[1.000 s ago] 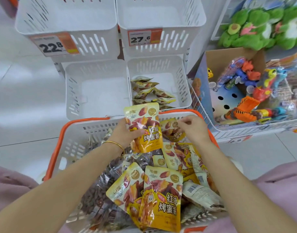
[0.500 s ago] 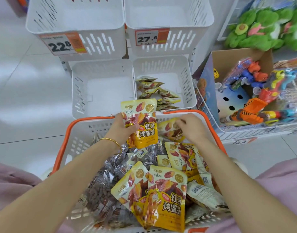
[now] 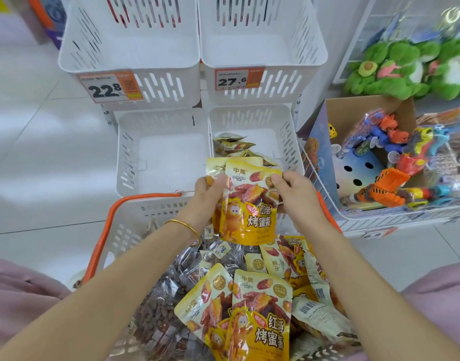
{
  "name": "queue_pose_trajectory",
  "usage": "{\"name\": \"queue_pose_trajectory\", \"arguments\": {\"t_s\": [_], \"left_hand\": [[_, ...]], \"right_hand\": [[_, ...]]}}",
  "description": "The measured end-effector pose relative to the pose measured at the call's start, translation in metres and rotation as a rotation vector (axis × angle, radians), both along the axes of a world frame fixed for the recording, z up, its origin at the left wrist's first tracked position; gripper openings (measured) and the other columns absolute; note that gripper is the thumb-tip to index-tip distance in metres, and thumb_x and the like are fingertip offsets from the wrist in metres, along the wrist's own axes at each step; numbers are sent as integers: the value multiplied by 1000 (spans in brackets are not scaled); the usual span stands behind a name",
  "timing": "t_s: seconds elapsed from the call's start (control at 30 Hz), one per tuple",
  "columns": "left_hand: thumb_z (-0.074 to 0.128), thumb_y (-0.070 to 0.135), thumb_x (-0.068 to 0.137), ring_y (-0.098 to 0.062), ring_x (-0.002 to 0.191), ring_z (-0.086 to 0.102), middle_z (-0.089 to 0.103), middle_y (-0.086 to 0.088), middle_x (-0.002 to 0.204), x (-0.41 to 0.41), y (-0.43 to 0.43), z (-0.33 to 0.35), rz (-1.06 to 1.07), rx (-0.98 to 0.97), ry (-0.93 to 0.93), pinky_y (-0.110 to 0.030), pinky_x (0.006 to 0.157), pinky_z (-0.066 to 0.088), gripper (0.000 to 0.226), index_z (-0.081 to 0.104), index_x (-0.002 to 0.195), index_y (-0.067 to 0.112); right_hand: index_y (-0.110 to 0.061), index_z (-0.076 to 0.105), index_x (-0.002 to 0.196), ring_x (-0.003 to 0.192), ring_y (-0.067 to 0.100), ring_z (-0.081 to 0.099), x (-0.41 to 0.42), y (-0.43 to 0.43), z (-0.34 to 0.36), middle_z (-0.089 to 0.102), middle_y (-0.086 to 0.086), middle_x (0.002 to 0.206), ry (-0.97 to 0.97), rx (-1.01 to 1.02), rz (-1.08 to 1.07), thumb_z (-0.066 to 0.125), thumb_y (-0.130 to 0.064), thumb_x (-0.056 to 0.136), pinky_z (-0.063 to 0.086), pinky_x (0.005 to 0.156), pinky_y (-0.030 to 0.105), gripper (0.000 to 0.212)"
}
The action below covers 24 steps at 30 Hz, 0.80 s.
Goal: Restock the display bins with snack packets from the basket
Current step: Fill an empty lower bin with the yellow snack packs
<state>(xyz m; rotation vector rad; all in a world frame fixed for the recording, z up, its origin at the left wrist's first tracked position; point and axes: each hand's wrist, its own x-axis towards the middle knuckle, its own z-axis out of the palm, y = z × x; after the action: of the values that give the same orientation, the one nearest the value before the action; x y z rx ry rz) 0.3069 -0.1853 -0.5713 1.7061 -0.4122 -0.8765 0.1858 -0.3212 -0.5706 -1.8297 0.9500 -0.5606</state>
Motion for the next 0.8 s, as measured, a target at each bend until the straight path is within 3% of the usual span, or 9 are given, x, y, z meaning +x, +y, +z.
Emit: {"name": "queue_pose_trajectory", "arguments": {"t_s": [0.1,0.2,0.3,0.37,0.43,0.53,0.6,0.7,0.8], "left_hand": [[71,34,79,-12,73,59,58,-3,97,-7,1,4,-200,55,-145,-21,56,54,53,31,113,21],[75,22,76,-12,84,61,58,-1,104,-1,-2,-3,-276,23,-174,-23,64,55,60,29,114,23],[75,12,76,-9,81,59,57,3,98,12,-18,-1,-362,1,-281,-22,64,53,58,28,108,23],[75,9,76,-10,81,59,56,3,98,20,-32,7,-426,-16,-374,-21,67,53,61,27,111,23],[76,8,75,-7,85,58,52,11,99,31,-53,14,-456,-52,-457,-15,71,50,67,27,118,21],[78,6,72,-7,95,56,47,17,101,48,-92,21,-436,-109,-544,-13,76,49,74,26,121,23],[80,5,68,-9,101,54,47,11,107,59,-121,22,-402,-150,-599,-13,80,49,81,27,126,24],[81,15,70,-17,125,40,40,-5,134,85,-154,5,-280,-56,-765,-15,99,33,90,26,141,14],[69,21,83,-27,134,29,37,-11,143,111,-162,-25,-206,126,-990,-25,108,19,65,36,138,9]], "right_hand": [[-1,55,74,72,34,56,5,4,-1,58,18,73,6,-38,-12,51,-26,96,50,71,58,33],[-10,57,96,85,24,60,8,-11,9,61,7,104,57,-115,81,64,-32,88,52,78,49,25],[-36,36,136,102,7,55,9,-40,34,42,-16,130,86,150,346,77,-30,76,53,78,28,72],[-35,35,142,100,9,60,13,-57,45,44,-14,131,216,166,507,81,-21,71,58,68,30,86],[-24,49,133,86,12,67,21,-73,51,57,-5,118,254,95,533,82,-14,70,60,65,38,72],[-6,64,105,64,11,64,37,-94,56,67,11,87,171,-90,435,78,-8,74,59,61,36,34],[-5,68,94,65,17,62,44,-108,53,69,16,82,81,-284,308,77,-7,74,53,66,34,22],[-7,72,96,84,27,66,47,-129,37,71,12,92,-6,-752,139,76,-7,72,50,76,32,24],[-5,72,98,92,33,66,50,-153,7,71,13,99,-28,-966,55,70,-3,68,50,81,35,30]]}}
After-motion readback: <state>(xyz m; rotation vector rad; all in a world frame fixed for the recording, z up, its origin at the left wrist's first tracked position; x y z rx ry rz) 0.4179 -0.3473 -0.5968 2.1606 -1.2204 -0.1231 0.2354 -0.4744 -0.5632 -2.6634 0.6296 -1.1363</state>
